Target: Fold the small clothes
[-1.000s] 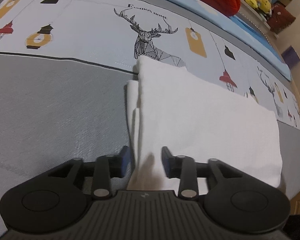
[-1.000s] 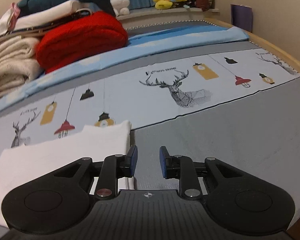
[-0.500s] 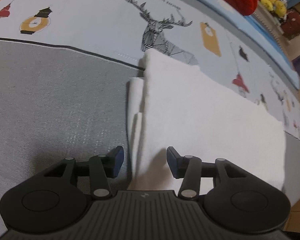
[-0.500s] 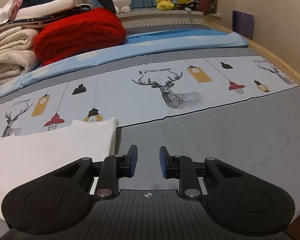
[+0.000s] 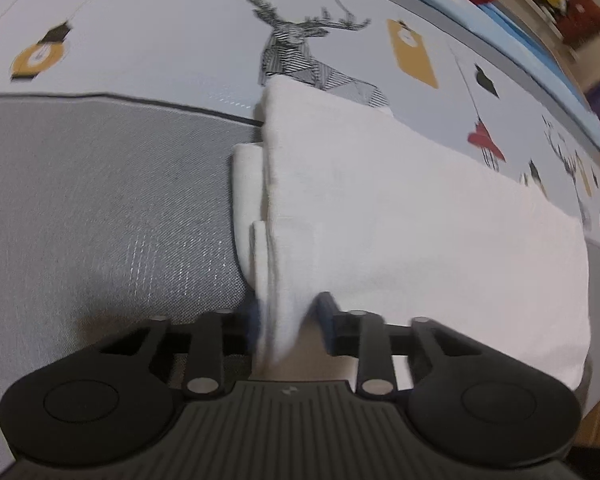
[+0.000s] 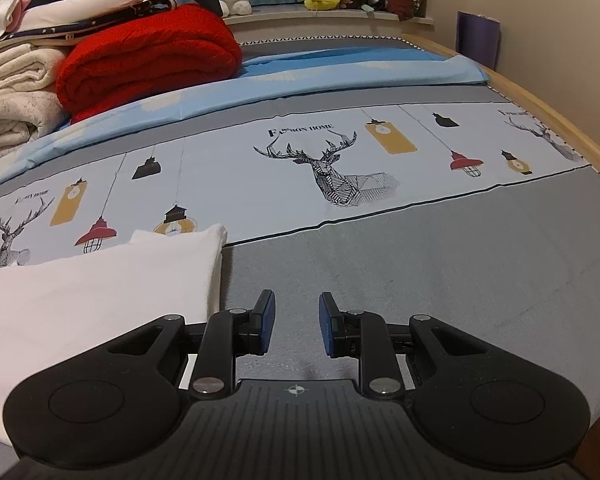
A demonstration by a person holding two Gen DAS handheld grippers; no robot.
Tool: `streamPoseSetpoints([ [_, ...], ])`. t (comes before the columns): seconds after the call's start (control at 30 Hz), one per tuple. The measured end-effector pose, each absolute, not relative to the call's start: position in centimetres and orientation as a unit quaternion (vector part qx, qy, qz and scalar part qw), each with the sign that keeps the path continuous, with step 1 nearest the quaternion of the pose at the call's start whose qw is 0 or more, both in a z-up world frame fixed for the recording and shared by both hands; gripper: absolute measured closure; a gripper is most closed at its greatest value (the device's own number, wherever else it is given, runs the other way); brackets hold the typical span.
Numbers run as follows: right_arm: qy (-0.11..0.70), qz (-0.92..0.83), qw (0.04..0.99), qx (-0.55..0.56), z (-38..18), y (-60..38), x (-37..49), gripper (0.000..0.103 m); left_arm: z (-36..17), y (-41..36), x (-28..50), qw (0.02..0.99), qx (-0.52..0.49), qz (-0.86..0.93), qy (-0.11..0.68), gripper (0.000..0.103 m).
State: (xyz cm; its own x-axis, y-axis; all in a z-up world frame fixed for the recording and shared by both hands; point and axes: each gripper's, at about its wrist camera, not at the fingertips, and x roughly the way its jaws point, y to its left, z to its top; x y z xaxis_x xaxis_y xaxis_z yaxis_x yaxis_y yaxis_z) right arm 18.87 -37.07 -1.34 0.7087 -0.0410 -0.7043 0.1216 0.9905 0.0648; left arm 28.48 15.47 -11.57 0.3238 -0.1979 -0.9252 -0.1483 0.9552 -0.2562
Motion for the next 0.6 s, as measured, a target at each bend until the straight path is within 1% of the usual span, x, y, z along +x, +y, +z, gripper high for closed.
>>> streamPoseSetpoints([
  [0.1,0.379,-0.042,0.923,0.050,-1.4,-36.3,19.0,0.078,-11.1,15.5,28.1,0.809,-0.138,-0.025,0.570,0.091],
  [0.2,0.378,-0.041,0.924,0.049,-1.3,-35.6,19.2,0.078,-9.6,16.3,27.5,0.829,-0.133,-0.006,0.544,0.092],
  [0.33,0.379,-0.037,0.924,0.047,-1.3,-34.8,19.6,0.078,-9.2,17.8,27.3,0.820,-0.114,0.018,0.561,0.092],
  [0.43,0.379,-0.030,0.924,0.036,-1.4,-34.0,19.7,0.078,-9.2,18.9,27.3,0.810,-0.132,0.010,0.571,0.085],
  [0.5,0.380,-0.026,0.924,0.032,-1.4,-33.7,19.7,0.078,-9.5,19.6,27.4,0.803,-0.148,0.012,0.576,0.068],
  [0.53,0.380,-0.025,0.924,0.031,-1.4,-33.6,19.7,0.078,-9.7,19.8,27.4,0.800,-0.155,0.014,0.580,0.065],
  [0.6,0.382,-0.026,0.923,0.030,-1.4,-33.6,19.7,0.078,-10.2,20.1,27.6,0.794,-0.166,0.019,0.585,0.063],
])
